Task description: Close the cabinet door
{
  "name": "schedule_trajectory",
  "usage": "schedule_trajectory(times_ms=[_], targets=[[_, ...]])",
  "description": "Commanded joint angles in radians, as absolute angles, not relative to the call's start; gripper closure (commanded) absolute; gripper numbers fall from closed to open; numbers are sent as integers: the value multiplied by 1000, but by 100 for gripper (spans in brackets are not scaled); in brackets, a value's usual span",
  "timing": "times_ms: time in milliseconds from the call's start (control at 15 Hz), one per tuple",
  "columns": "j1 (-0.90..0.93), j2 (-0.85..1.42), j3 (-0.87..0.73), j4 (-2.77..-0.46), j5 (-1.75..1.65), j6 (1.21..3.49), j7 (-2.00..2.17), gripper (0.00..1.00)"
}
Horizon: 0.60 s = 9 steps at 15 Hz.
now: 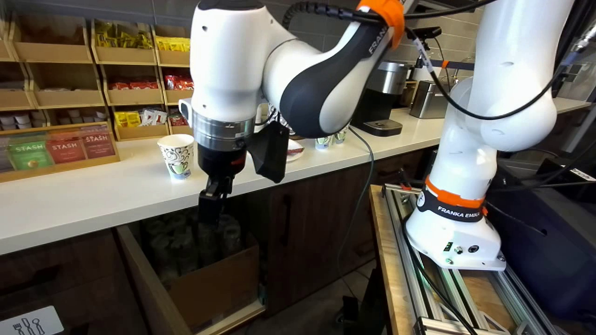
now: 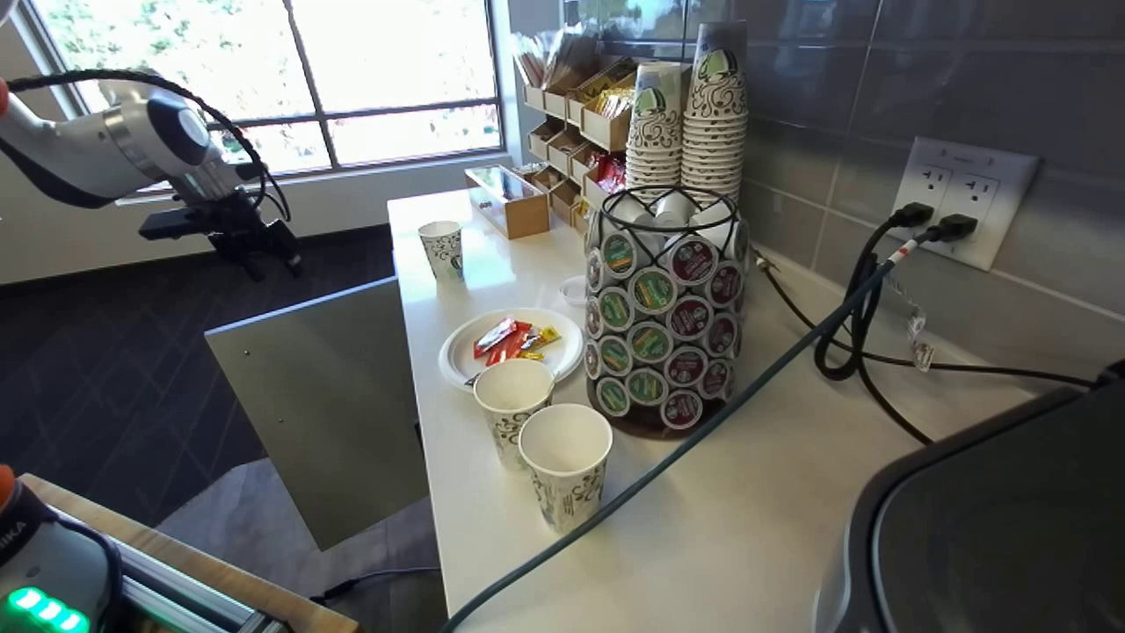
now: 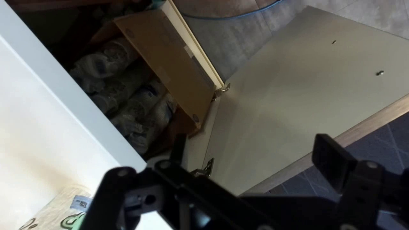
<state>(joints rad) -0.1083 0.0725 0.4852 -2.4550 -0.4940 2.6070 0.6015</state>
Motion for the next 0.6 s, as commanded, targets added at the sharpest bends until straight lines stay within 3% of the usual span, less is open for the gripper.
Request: schedule_trajectory(times_ms=[0, 533], targets=[[26, 96, 354, -2433, -463, 2602, 579, 0], [102, 185, 310, -2380, -485, 2604, 571, 0]])
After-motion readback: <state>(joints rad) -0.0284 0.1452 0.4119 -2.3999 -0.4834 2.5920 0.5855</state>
